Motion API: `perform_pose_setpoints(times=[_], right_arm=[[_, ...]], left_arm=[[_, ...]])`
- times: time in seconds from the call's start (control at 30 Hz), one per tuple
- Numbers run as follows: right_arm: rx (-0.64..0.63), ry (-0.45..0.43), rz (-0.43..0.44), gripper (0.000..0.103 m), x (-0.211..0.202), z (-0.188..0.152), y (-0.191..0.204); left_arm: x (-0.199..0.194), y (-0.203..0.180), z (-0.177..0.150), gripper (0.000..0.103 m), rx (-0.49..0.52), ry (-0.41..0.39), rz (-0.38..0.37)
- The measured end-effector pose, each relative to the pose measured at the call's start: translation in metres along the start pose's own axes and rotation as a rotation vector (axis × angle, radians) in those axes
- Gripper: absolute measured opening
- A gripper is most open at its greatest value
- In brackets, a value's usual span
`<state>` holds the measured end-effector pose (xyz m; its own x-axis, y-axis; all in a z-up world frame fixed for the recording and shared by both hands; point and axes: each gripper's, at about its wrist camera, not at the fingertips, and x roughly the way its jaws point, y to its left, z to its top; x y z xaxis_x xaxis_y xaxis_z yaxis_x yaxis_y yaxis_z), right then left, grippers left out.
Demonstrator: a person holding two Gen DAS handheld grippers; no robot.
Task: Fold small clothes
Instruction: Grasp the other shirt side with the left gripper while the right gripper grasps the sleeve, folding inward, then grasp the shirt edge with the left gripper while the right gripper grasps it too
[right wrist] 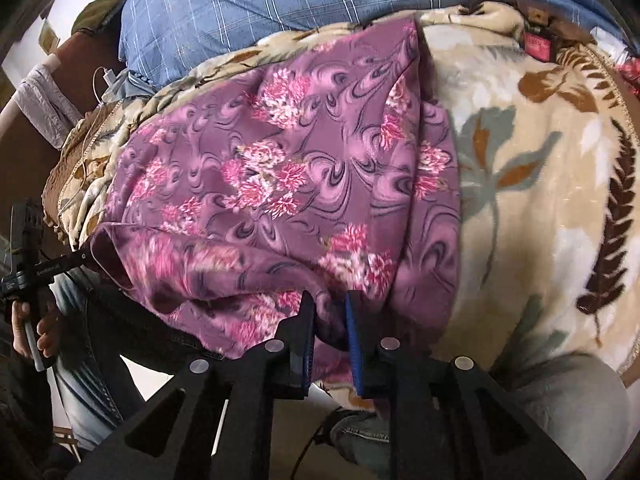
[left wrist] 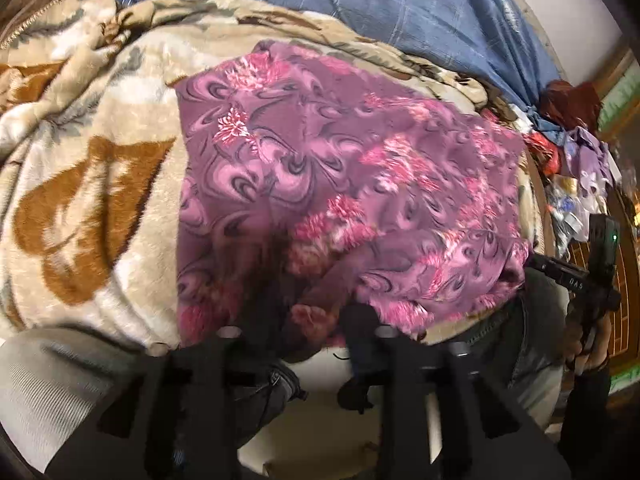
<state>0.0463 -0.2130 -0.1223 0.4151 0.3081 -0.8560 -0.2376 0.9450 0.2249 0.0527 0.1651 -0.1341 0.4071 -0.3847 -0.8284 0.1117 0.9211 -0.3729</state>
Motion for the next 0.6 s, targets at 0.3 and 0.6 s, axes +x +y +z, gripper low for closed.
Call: perform_pose_setpoints(times=[0.3,0.6], right_arm=[[0.096,-0.208,0.124,0.062,-0.060,0.024,-0.002],[0.310,-0.244,0.108,0.059,-0.002,0.119,-0.063]], left_arm=[[-0.055,-0.005,0.019,0.068,0.000,-0.146,-0.169],[0.010,0.049,0.111,0.070,-0.208,-0.176,-0.027]])
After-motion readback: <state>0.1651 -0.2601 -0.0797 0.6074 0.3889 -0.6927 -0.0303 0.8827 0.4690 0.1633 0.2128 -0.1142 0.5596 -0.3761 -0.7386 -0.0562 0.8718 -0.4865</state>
